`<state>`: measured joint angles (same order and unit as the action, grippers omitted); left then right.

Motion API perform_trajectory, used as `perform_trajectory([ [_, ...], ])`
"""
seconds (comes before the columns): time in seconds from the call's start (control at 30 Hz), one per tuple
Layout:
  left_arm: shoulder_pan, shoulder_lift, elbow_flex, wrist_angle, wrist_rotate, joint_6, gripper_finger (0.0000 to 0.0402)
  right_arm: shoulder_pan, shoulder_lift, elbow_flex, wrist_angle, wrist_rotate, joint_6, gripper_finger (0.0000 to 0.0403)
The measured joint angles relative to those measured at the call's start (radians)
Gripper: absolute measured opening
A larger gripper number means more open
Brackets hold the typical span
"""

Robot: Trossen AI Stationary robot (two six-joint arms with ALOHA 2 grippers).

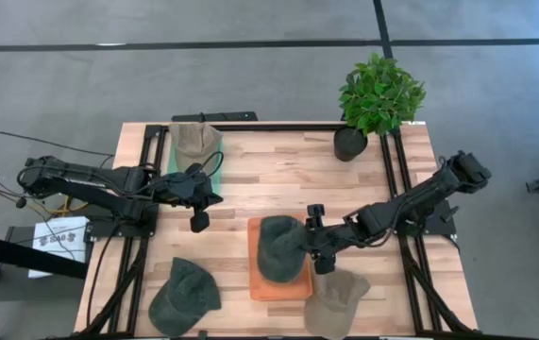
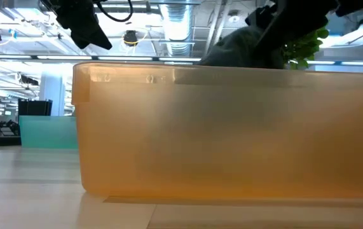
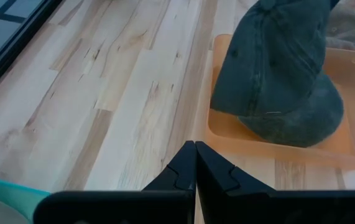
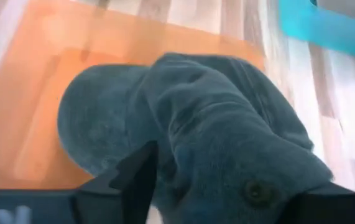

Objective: Pick & Place hat
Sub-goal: Put the top green cap into the orange bin, then put the green cap into the orange bin

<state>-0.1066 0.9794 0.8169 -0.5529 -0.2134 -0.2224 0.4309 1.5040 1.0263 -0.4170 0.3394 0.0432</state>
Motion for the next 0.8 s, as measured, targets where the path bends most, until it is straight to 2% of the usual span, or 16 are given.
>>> perform_trajectory([
  [0.1,0.002,0.000,0.000,-0.002,-0.001,0.014,0.0000,-0.033,0.000,0.015,0.017,-0.001,-0.049,0.0238],
  [0.23,0.002,0.000,0.000,-0.003,-0.002,0.049,0.0000,-0.070,0.000,0.040,0.052,-0.039,-0.098,0.0241],
  [0.37,0.002,0.000,0.000,-0.006,-0.002,0.056,0.0000,-0.085,0.000,0.065,-0.076,-0.087,-0.071,0.0227],
  [0.8,0.002,0.000,0.000,-0.028,-0.001,0.056,0.0000,-0.096,0.001,0.155,-0.462,-0.078,0.065,0.0183],
])
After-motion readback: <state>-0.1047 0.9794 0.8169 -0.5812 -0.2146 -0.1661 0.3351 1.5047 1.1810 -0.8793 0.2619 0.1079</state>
